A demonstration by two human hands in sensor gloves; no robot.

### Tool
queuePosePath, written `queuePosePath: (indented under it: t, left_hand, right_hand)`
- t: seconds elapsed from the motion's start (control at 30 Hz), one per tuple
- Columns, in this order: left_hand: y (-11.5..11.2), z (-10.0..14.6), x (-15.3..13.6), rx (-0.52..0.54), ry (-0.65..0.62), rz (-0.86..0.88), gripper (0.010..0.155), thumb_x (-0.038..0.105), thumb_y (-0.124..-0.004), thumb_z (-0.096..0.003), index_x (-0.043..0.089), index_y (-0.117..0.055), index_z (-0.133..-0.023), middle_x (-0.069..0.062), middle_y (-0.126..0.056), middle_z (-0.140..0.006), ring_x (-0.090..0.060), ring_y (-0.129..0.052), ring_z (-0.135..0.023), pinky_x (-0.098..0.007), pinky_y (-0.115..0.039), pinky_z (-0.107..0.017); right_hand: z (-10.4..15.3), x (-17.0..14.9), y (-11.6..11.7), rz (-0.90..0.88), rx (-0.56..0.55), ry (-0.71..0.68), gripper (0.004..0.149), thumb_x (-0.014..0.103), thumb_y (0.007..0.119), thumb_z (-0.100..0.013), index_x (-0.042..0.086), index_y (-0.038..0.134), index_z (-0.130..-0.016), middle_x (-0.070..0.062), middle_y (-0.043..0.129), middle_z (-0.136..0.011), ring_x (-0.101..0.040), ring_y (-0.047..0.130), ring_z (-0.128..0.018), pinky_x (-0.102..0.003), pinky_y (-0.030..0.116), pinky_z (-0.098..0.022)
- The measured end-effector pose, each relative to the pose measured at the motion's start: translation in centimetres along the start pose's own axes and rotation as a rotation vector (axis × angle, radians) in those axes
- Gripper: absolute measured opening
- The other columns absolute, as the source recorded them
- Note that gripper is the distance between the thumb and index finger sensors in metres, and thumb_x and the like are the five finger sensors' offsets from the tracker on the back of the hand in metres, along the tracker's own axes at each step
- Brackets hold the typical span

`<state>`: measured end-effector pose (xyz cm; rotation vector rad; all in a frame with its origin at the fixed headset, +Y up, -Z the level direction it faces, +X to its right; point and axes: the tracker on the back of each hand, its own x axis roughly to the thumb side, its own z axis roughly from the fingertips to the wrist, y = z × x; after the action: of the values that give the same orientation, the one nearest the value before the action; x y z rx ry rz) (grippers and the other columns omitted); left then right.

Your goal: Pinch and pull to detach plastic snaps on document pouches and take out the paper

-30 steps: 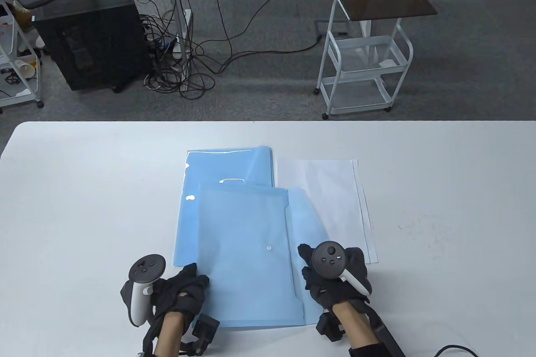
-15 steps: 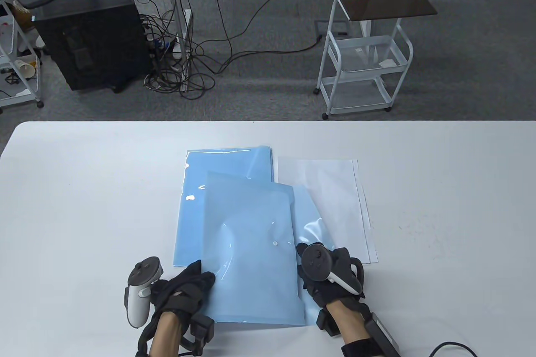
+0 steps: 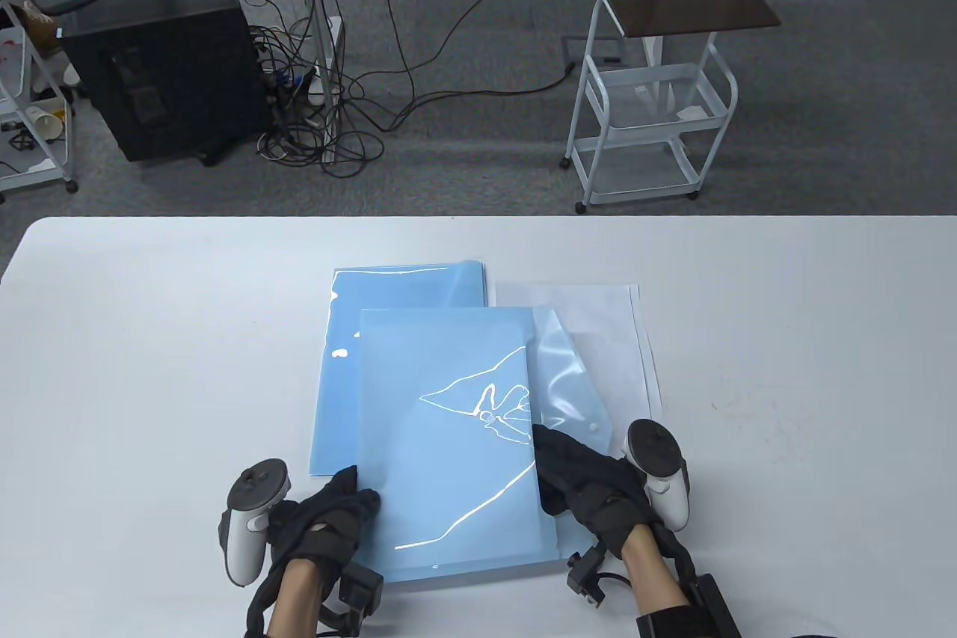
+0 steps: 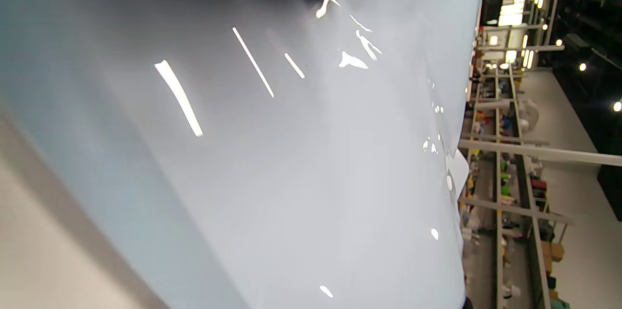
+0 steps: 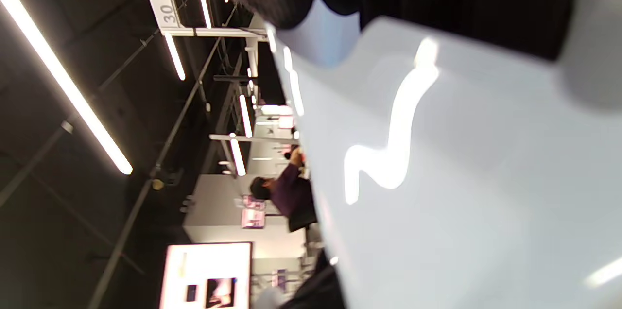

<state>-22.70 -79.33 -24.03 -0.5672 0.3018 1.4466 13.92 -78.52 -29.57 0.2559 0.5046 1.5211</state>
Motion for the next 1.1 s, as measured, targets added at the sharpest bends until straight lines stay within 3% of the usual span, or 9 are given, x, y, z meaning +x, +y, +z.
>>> queuePosePath:
  t: [0.1, 0.23, 0.43, 0.53, 0.63, 0.73, 0.8, 0.93, 1.1]
  left_hand:
    - [0.2, 0.0, 0.0, 0.009, -0.009, -0.020, 0.050, 0.019, -0.065, -0.0565, 0.017, -0.056, -0.105, -0.006, -0.083, -0.096, -0.035, -0.095, -0.076, -0.050, -0.084, -0.055]
    - [0.6, 0.0, -0.1, 0.000, -0.018, 0.008, 0.049, 0.019, -0.065, -0.0568, 0.018, -0.055, -0.105, -0.005, -0.082, -0.097, -0.035, -0.095, -0.077, -0.050, -0.083, -0.056]
    - [0.4, -0.1, 0.1, -0.001, -0.034, -0.020, 0.049, 0.020, -0.065, -0.0567, 0.019, -0.055, -0.105, -0.005, -0.082, -0.097, -0.035, -0.095, -0.078, -0.050, -0.083, -0.056]
    - [0.3, -0.1, 0.0, -0.024, -0.042, 0.001, 0.049, 0.020, -0.065, -0.0568, 0.019, -0.055, -0.105, -0.004, -0.082, -0.097, -0.034, -0.095, -0.078, -0.049, -0.084, -0.056]
    - [-0.1, -0.1, 0.2, -0.068, -0.070, 0.027, 0.049, 0.020, -0.065, -0.0572, 0.019, -0.055, -0.105, -0.004, -0.082, -0.097, -0.033, -0.095, -0.077, -0.048, -0.084, -0.056]
    - [-0.2, -0.1, 0.2, -0.060, -0.075, 0.020, 0.049, 0.022, -0.066, -0.0579, 0.019, -0.055, -0.105, -0.004, -0.082, -0.097, -0.032, -0.096, -0.077, -0.048, -0.084, -0.056]
    - [0.0, 0.0, 0.2, -0.047, -0.067, 0.028, 0.049, 0.023, -0.067, -0.0580, 0.018, -0.055, -0.105, -0.004, -0.083, -0.097, -0.032, -0.096, -0.077, -0.047, -0.085, -0.055]
    - [0.4, 0.2, 0.3, -0.028, -0.074, 0.034, 0.049, 0.023, -0.067, -0.0577, 0.018, -0.056, -0.105, -0.003, -0.085, -0.095, -0.026, -0.101, -0.070, -0.040, -0.089, -0.049]
    - [1.2, 0.6, 0.4, 0.013, -0.083, 0.037, 0.048, 0.022, -0.067, -0.0572, 0.019, -0.057, -0.104, -0.004, -0.086, -0.093, -0.026, -0.102, -0.066, -0.038, -0.090, -0.047]
  right_hand:
    - [0.0, 0.1, 0.3, -0.071, 0.003, -0.014, 0.059, 0.026, 0.066, -0.059, -0.002, 0.052, -0.109, -0.033, 0.082, -0.098, -0.049, 0.097, -0.067, -0.054, 0.090, -0.041]
    - [0.0, 0.2, 0.2, -0.034, -0.046, -0.010, 0.055, 0.023, 0.070, -0.059, 0.004, 0.056, -0.108, -0.029, 0.086, -0.095, -0.044, 0.100, -0.063, -0.050, 0.093, -0.038]
    - [0.1, 0.0, 0.2, -0.081, 0.002, -0.005, 0.066, 0.032, 0.071, -0.060, -0.002, 0.047, -0.111, -0.033, 0.079, -0.100, -0.050, 0.095, -0.069, -0.054, 0.090, -0.041]
    - [0.1, -0.1, 0.2, -0.067, 0.028, 0.014, 0.074, 0.029, 0.081, -0.056, -0.005, 0.044, -0.111, -0.034, 0.076, -0.102, -0.050, 0.095, -0.071, -0.055, 0.090, -0.042]
    - [-0.1, -0.1, 0.6, 0.033, 0.059, 0.041, 0.074, 0.024, 0.086, -0.053, -0.006, 0.047, -0.108, -0.029, 0.082, -0.098, -0.042, 0.101, -0.065, -0.049, 0.094, -0.040]
    - [0.0, 0.4, 1.1, 0.101, -0.096, 0.036, 0.057, 0.019, 0.085, -0.053, -0.002, 0.065, -0.101, -0.019, 0.098, -0.081, -0.033, 0.107, -0.050, -0.043, 0.096, -0.029]
    - [0.2, 1.0, 1.5, 0.168, -0.198, 0.040, 0.052, 0.018, 0.086, -0.052, -0.001, 0.071, -0.098, -0.018, 0.101, -0.075, -0.031, 0.108, -0.044, -0.042, 0.096, -0.025]
    - [0.7, 1.9, 1.5, 0.316, -0.318, 0.045, 0.051, 0.017, 0.086, -0.051, -0.002, 0.072, -0.096, -0.018, 0.101, -0.073, -0.030, 0.108, -0.040, -0.040, 0.096, -0.022]
    - [1.9, 3.5, -0.3, 0.415, -0.425, 0.075, 0.052, 0.015, 0.085, -0.051, -0.003, 0.071, -0.097, -0.020, 0.101, -0.073, -0.031, 0.108, -0.040, -0.041, 0.095, -0.021]
